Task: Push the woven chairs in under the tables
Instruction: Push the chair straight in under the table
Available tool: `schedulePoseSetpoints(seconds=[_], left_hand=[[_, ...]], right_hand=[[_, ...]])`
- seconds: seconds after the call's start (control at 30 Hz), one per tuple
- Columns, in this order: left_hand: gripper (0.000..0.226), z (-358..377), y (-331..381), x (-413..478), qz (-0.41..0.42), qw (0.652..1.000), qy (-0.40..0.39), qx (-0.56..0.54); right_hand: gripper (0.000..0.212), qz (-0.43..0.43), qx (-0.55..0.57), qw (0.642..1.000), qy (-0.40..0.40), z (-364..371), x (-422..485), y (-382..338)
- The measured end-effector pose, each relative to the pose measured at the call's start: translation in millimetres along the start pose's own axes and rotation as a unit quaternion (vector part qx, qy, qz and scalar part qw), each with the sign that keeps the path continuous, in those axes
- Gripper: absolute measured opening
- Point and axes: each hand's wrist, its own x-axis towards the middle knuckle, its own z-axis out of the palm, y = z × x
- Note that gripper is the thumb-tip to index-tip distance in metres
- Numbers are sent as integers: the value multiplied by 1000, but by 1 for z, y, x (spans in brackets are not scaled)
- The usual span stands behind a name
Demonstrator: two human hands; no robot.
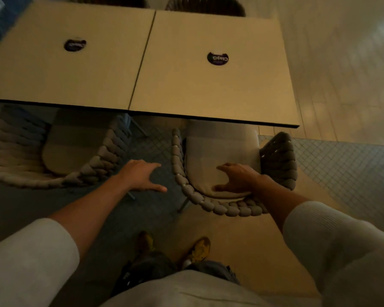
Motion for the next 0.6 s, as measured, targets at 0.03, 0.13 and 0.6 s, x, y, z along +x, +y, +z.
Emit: schedulePoseSetpoints(seconds=[0.03, 0.13, 0.6], left_hand=[[121, -6, -8, -3, 4, 1000, 4, 5], [126, -24, -44, -17, -1, 1000, 21, 3], [108, -8, -244, -96, -83, 991, 8, -101]], right_hand=[[107, 0, -2, 1000, -4, -10, 1, -6], [112, -12, -10, 1000, 6, -43, 9, -37], [87, -115, -97, 987, 57, -103, 76, -238]])
